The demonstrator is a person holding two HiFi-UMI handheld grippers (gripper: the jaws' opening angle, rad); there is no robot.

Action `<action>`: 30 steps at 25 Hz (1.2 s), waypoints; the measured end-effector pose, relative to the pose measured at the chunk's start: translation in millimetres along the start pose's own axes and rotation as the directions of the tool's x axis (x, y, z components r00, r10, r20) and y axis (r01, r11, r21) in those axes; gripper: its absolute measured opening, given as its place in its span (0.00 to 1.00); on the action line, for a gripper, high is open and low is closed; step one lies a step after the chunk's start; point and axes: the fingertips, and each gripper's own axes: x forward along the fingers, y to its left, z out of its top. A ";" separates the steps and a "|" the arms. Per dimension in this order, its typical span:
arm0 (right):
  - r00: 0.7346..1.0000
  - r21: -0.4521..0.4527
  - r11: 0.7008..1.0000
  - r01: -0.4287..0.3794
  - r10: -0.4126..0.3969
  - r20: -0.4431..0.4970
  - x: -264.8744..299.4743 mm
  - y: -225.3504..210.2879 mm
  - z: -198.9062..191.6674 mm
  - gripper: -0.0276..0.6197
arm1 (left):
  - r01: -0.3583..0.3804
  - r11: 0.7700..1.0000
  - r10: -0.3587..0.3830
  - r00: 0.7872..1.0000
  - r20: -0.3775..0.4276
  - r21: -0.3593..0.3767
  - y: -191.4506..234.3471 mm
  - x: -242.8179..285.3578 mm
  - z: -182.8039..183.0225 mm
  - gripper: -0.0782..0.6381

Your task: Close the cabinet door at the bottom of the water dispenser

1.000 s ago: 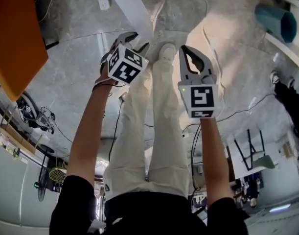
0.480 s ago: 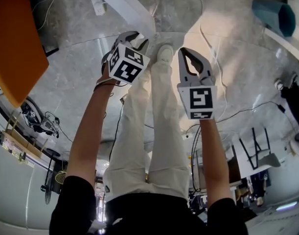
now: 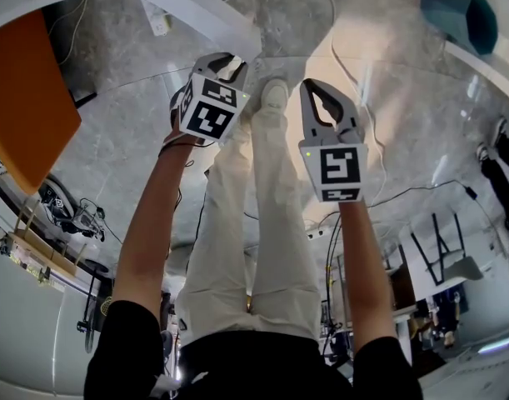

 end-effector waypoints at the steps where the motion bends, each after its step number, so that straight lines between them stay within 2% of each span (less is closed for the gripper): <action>1: 1.000 0.003 1.000 0.003 -0.003 0.001 0.3 -1.9 0.1 0.10 | 0.002 1.000 -0.002 1.000 0.003 -0.010 0.6 0.8 2.7 0.23; 14: 1.000 0.020 1.000 0.007 -0.007 0.006 7.5 -23.3 4.4 0.10 | -0.050 0.999 0.049 0.999 0.022 0.019 7.5 14.9 40.1 0.14; 25: 1.000 0.028 1.000 0.010 -0.010 0.002 12.8 -40.4 1.5 0.10 | -0.043 0.997 0.047 0.996 0.080 -0.057 12.4 20.8 80.9 0.14; 30: 1.000 0.024 1.000 0.007 -0.007 0.002 19.4 -44.9 1.7 0.10 | -0.080 0.995 0.086 0.989 0.120 -0.054 28.6 23.6 103.8 0.14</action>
